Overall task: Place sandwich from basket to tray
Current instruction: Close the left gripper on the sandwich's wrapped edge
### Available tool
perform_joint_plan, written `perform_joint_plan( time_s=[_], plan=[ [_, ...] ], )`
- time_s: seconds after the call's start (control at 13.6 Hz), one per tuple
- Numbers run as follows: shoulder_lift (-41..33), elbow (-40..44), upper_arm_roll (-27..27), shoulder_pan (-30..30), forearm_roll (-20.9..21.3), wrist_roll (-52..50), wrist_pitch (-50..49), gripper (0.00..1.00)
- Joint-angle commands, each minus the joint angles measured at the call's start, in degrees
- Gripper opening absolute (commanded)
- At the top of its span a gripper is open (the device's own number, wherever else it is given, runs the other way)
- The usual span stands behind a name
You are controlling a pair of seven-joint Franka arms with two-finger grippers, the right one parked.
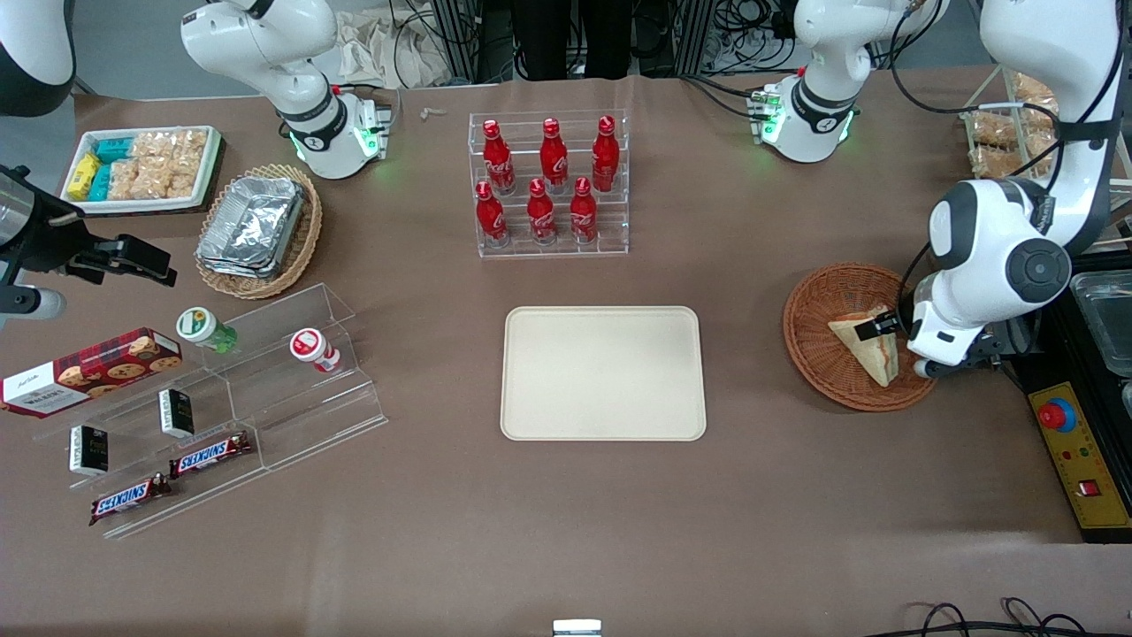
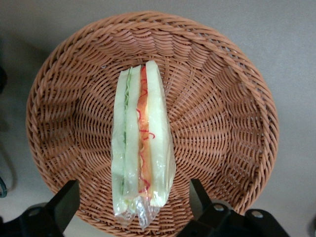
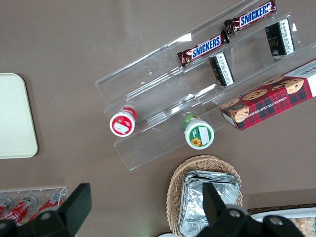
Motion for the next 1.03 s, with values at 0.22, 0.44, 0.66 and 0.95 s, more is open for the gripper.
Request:
perform_joint_plan(
  time_s=[0.22,0.44,0.66,0.95],
  plan=[
    [1.6,-1.1,-0.2,0.4,-0.1,-5.3,2.5,0.72],
    [2.0,-1.1,-0.2,0.3,-0.1,-8.1,2.5,0.50],
    [1.9,-1.0,-0.2,0.2,-0.1,-9.6,2.4,0.30],
    [0.1,3.0,-0.7,0.0,-0.1,-10.2,-3.8,0.09]
  ],
)
